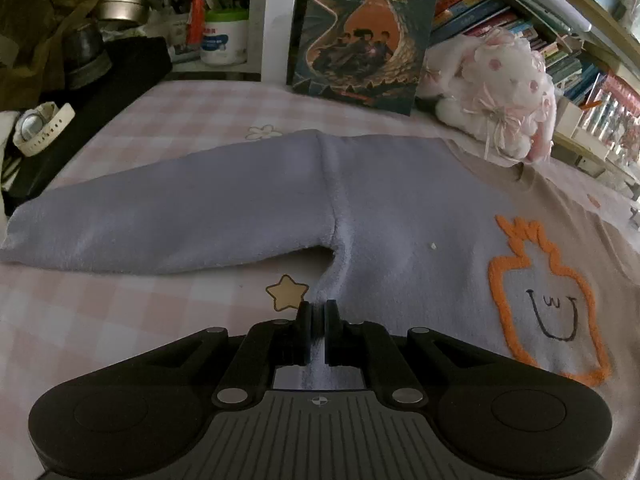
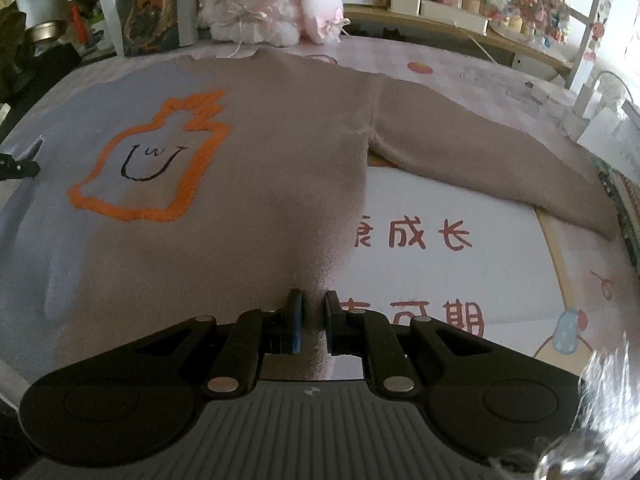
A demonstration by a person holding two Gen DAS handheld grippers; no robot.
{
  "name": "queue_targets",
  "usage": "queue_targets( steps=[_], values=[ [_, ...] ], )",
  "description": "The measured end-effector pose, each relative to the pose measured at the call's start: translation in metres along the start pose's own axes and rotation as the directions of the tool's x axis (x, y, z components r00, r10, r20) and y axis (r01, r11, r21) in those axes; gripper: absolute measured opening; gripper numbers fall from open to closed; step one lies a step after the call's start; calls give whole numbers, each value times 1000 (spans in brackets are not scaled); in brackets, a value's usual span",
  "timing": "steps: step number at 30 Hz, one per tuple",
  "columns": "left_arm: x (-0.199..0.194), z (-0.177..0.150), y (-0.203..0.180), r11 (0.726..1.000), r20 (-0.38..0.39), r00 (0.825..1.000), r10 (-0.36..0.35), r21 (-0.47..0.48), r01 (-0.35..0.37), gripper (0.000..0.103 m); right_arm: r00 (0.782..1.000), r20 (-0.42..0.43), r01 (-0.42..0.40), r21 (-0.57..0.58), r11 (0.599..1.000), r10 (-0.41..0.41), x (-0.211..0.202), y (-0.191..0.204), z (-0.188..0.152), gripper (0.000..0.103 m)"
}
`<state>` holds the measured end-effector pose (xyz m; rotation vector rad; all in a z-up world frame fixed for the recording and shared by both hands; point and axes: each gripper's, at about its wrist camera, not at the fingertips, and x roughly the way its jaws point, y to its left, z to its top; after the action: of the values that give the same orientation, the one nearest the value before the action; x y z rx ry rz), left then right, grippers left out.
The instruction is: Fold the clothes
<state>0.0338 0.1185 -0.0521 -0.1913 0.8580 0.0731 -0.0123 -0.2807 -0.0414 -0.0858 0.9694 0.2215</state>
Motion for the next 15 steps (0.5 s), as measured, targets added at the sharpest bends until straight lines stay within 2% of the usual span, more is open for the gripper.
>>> queue_targets(
  steps=[8, 15],
  values=[
    [4, 3, -3, 1000, -3, 1000, -16, -17, 16, 4, 999, 16, 40, 45, 998, -41, 7, -7, 7, 11],
    [4, 3, -6, 1000, -1, 1000, -25, 3, 25, 4, 998, 25, 56, 30, 998, -57, 6, -6, 6, 11]
  ],
)
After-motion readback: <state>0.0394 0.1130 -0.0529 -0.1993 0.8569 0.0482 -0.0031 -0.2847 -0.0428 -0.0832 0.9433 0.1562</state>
